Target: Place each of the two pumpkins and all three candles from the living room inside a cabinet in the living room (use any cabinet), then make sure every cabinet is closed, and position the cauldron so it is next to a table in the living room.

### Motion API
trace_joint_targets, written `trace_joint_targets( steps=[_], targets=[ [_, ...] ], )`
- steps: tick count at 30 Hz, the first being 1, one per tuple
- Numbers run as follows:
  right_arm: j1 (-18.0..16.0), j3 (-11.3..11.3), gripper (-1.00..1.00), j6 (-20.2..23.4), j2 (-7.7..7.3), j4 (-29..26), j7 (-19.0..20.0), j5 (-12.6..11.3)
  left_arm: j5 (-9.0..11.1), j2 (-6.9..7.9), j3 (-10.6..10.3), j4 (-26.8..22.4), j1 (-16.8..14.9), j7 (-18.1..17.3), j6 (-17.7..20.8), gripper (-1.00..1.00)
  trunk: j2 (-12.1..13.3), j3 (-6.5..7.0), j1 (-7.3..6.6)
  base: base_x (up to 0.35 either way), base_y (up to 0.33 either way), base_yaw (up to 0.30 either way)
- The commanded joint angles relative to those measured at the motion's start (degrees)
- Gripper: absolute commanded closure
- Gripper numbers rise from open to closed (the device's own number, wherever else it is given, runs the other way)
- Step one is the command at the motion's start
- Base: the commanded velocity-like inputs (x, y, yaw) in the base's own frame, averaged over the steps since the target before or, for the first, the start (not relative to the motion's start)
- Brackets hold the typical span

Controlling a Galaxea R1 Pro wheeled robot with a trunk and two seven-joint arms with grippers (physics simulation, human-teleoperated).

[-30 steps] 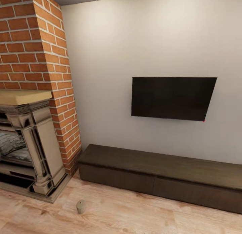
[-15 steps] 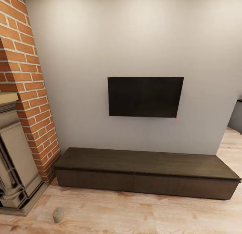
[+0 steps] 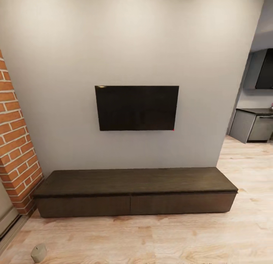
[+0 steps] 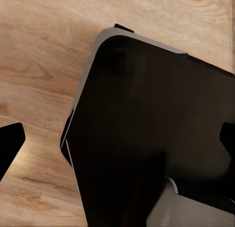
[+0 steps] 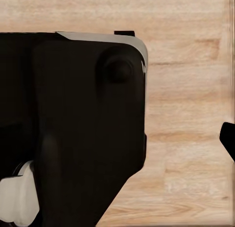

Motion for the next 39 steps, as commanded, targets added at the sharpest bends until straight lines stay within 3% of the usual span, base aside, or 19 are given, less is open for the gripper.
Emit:
trace_joint_targets(
  steps=[1, 25, 39],
  targets=[
    [-0.04, -0.03, -1.00, -0.14, 0.00, 0.04, -0.02, 0.00, -0.05, -0.01, 0.43, -0.03, 0.00, 0.01, -0.14, -1.00, -0.07, -0.17, 0.01, 0.000, -0.301, -0.147],
    [-0.04, 0.04, -1.00, -0.17, 0.00, 0.04, -0.02, 0.00, -0.05, -0.01, 0.43, -0.01, 0.00, 0.07, -0.09, -1.00, -0.07, -0.76, 0.01, 0.000, -0.301, -0.042],
    [-0.04, 0.05, -1.00, -0.17, 0.00, 0.06, -0.02, 0.00, -0.05, -0.01, 0.43, 0.04, 0.00, 0.07, -0.13, -1.00, -0.07, -0.76, 0.01, 0.013, -0.300, 0.214]
  ],
)
